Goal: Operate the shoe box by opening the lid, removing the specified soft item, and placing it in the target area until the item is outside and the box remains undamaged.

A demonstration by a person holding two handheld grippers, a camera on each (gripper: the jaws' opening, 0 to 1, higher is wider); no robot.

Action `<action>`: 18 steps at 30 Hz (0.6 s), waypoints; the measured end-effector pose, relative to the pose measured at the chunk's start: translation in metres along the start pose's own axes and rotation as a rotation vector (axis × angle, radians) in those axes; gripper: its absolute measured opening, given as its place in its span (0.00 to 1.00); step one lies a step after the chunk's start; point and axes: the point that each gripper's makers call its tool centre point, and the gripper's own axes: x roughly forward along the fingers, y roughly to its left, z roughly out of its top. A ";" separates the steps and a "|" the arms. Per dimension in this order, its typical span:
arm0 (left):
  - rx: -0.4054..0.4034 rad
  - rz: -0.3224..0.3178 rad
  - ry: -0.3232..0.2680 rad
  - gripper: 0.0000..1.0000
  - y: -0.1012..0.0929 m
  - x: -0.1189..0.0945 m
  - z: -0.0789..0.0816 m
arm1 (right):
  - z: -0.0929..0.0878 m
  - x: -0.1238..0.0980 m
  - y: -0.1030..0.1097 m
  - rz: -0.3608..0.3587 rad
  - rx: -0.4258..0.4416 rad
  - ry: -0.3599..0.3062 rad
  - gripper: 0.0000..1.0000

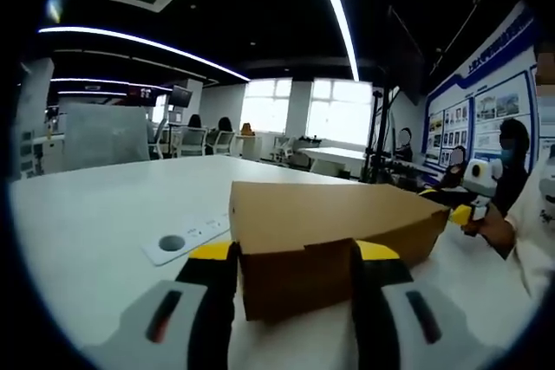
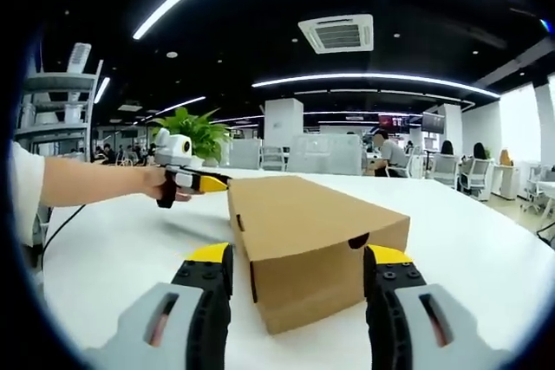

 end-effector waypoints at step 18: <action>0.030 -0.009 0.022 0.58 -0.004 0.004 -0.006 | -0.007 0.005 -0.002 -0.013 -0.053 0.043 0.61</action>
